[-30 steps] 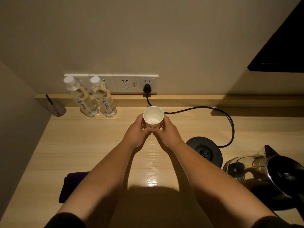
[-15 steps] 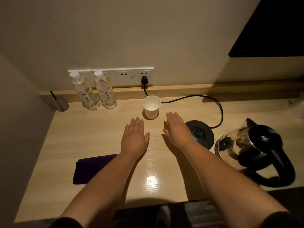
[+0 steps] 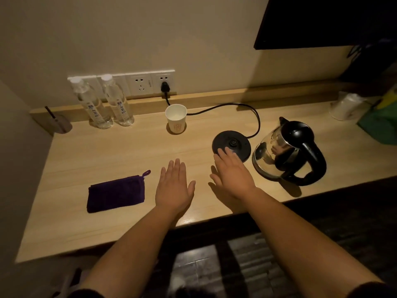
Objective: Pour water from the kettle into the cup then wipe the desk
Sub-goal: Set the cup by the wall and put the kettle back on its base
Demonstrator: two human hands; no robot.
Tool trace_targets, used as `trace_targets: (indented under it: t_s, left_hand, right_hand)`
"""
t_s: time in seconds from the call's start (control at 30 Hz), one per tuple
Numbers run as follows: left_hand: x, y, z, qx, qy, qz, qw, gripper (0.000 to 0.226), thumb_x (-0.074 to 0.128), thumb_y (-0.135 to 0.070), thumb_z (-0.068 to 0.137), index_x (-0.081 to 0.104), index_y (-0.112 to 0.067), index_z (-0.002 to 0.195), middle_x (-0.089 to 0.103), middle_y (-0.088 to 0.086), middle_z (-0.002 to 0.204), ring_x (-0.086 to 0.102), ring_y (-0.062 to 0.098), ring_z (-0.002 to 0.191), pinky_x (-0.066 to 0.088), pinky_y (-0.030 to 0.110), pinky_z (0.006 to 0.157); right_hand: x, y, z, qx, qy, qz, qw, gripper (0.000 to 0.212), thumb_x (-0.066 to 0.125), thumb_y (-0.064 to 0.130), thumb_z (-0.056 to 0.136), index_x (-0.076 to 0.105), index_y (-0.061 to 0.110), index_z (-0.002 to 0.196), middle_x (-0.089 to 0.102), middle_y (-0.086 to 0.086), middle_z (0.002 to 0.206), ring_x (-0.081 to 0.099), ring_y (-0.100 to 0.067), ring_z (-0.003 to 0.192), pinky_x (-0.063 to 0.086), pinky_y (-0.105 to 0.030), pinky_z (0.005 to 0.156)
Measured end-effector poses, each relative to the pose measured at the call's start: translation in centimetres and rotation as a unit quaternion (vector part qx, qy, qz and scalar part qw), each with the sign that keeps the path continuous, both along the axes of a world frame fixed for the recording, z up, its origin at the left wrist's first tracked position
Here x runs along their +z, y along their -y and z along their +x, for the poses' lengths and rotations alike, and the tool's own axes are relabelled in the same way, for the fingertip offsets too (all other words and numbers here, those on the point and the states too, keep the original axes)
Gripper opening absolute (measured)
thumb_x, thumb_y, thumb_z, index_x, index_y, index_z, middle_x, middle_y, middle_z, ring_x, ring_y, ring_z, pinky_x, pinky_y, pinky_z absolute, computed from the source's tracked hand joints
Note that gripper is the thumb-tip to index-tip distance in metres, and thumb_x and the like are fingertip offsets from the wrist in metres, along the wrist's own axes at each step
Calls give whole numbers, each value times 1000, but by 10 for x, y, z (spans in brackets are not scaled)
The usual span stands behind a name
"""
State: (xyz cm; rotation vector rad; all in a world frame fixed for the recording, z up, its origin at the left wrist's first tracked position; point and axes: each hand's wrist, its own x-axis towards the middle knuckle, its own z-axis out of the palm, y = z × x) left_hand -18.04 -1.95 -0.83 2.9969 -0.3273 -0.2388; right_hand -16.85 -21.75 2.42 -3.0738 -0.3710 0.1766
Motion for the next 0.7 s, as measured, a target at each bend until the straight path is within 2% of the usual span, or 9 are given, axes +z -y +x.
trace_targets:
  t_s: [0.17,0.33,0.47,0.57,0.7]
  left_hand:
    - [-31,17,-16,15,-41,-13,999,74,12,-57,98,3,-11,156,-4,9,164,-8,25,149,-3,44,120]
    - [-46,17,-16,24,-32,3,999,77,7,-59,96,0,-10,155,-8,8,163,-12,23,149,-5,44,120]
    - [-48,17,-16,25,-24,7,999,76,7,-58,96,1,-10,156,-8,8,163,-11,23,149,-4,44,120]
    - [-49,17,-16,25,-13,5,1000,76,9,-58,97,4,-10,156,-5,8,164,-8,24,150,-2,44,121]
    - [-48,18,-16,23,-3,12,1000,75,11,-57,97,8,-9,155,0,9,164,-4,25,150,0,43,121]
  right_hand:
    - [13,30,-16,42,32,-59,997,65,41,48,95,28,11,147,25,-12,157,13,-31,146,10,-43,117]
    - [33,48,-10,109,52,-79,990,66,41,47,96,24,13,149,20,-10,159,10,-28,147,4,-41,117]
    - [57,63,-1,141,83,-89,983,65,44,48,95,27,14,148,25,-10,157,14,-29,146,8,-42,116]
    - [76,85,3,124,102,-99,982,66,45,49,95,29,13,148,26,-10,157,15,-29,145,10,-41,116]
    - [92,126,-4,51,116,-103,987,66,39,52,96,25,14,149,21,-8,159,12,-27,147,6,-41,117]
